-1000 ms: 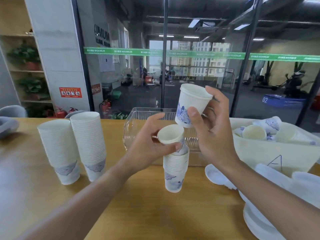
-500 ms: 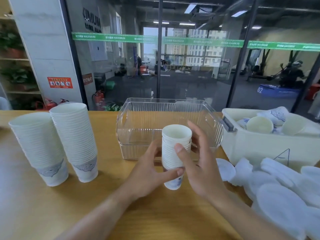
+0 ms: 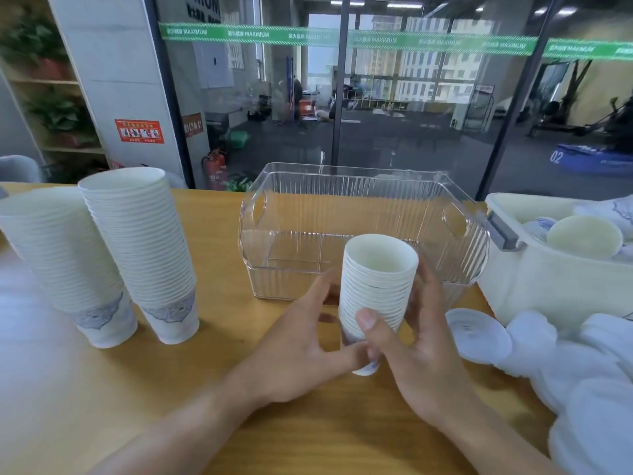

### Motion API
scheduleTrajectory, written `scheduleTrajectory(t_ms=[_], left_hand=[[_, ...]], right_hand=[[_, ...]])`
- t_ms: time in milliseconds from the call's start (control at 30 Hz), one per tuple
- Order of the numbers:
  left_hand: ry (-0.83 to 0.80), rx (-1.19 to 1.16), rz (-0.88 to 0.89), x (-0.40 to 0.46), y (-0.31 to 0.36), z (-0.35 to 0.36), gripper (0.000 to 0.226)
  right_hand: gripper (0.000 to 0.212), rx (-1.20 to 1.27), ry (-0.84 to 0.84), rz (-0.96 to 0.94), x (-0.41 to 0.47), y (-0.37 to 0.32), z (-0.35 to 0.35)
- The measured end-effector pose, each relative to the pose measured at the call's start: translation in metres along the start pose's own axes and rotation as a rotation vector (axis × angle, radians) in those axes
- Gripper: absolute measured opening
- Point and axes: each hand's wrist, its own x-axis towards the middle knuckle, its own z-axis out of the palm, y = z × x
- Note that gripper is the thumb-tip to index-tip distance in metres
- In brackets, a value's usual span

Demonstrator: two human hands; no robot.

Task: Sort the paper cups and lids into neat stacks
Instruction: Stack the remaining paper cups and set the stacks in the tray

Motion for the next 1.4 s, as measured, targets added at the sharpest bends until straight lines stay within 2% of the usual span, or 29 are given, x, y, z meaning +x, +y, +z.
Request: scheduleTrajectory(t_ms=[167,433,533,700,833,1067,1200,1400], left_hand=[[0.045,0.005,0.012,0.001,-0.002,-0.007,0.068],[0.109,0.027,0.060,0.001,-0.009,-0.011,0.065],[0.202,0.029,0.123,-0.004,-0.003,-0.010,0.065],[0.452,0.082,0.293,-0.011,0.018,-0.007,0.056],[0.524,0.161,0.408,-0.019,0.030,-0.001,0.049],[0.419,0.143,0.520,-0.022,0.064,0.031,0.043],[0.276,0.087,0.445,-0.002,0.100,0.060,0.043],[0.108,0.197,0.298,0.070,0.144,0.107,0.047]], right_hand=[[0.073,0.039,-0.038,-0.023,-0.004,-0.007,0.006],[0.085,0.056,0.080,-0.048,-0.003,-0.002,0.006],[0.085,-0.007,0.159,-0.085,-0.002,-0.003,0.002],[0.077,-0.097,0.296,-0.164,-0.005,-0.007,-0.008],[0.074,-0.169,0.314,-0.137,-0.020,-0.013,-0.015],[0.060,-0.216,0.348,-0.141,-0.042,-0.040,-0.060],[0.058,-0.281,0.383,-0.156,-0.038,-0.053,-0.107],[0.056,-0.553,0.427,-0.116,-0.018,-0.056,-0.205]])
